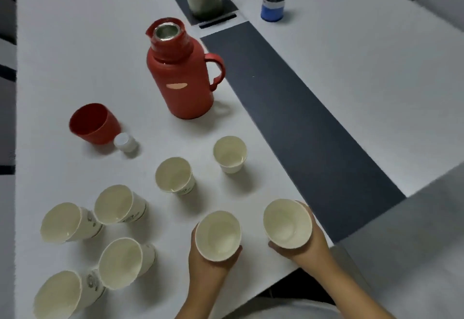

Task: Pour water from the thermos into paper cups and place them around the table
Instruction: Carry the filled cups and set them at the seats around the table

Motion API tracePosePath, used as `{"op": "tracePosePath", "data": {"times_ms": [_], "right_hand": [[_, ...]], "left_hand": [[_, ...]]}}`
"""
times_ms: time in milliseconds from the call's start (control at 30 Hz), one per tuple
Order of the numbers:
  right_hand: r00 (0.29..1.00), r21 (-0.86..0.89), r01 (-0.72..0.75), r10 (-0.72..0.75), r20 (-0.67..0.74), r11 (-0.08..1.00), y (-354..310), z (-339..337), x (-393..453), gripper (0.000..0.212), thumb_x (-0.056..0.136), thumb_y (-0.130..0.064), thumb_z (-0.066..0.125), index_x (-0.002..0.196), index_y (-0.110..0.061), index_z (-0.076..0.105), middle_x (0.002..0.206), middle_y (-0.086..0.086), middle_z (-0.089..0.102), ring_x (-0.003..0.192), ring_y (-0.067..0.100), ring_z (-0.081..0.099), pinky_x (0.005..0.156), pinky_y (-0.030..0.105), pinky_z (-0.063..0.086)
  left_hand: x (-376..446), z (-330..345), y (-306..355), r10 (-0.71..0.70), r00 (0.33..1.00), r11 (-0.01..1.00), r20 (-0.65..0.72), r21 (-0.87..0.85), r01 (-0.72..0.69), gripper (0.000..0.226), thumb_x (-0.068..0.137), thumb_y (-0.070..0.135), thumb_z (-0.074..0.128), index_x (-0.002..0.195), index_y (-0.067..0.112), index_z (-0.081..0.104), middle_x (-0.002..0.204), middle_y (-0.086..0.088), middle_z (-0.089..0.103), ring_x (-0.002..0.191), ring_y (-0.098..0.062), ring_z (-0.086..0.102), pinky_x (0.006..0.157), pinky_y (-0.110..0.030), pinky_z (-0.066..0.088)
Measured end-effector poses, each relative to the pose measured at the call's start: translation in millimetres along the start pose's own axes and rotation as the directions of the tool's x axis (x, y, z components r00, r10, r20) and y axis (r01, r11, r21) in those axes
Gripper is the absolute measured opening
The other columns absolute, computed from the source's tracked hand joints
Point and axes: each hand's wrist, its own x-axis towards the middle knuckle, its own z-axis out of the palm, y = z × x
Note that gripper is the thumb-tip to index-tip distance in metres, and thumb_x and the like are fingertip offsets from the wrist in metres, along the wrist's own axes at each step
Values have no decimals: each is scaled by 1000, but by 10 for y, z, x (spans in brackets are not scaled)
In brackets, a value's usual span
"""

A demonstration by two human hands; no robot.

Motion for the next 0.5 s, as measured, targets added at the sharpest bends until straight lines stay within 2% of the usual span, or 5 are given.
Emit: {"op": "tracePosePath", "data": {"times_ms": [133,200,333,433,500], "right_hand": [[979,93,6,13,-204,996,-38,-367,-389,78,43,-21,90,106,-27,44,109,-11,53,98,-17,51,77,-3,38],[958,120,1,34,-284,993,-40,-597,-592,75,43,-25,87,105,-24,45,105,-11,56,96,-16,53,76,-2,39],[873,119,-30,84,-481,993,98,-1048,-1024,77,33,-14,91,100,-29,56,88,-21,68,91,-17,56,73,-1,41],[782,153,-42,127,-611,987,303,-1305,-1304,77,29,4,88,90,-33,60,84,-33,67,84,-21,56,69,-4,39],[697,225,-42,190,-691,973,467,-1581,-1536,85,26,9,87,95,-32,58,83,-21,68,81,-21,56,67,-4,39]], "left_hand": [[-192,360,278,163,949,975,269,104,-197,70,40,-6,86,74,43,49,73,30,63,75,16,57,66,11,31],[-327,572,363,112,898,983,425,83,-162,51,37,17,83,74,43,59,81,34,64,78,20,57,65,3,40],[-619,1083,471,-33,769,998,638,68,-14,64,29,34,78,88,15,64,83,-5,68,92,-17,66,78,-27,53],[-832,1472,578,-2,695,991,719,93,-93,51,33,25,77,82,32,68,80,7,72,84,-5,67,72,-15,47],[-1015,1789,631,11,669,979,743,128,-157,55,38,22,80,91,27,66,86,5,71,85,-8,66,68,-13,44]]}}
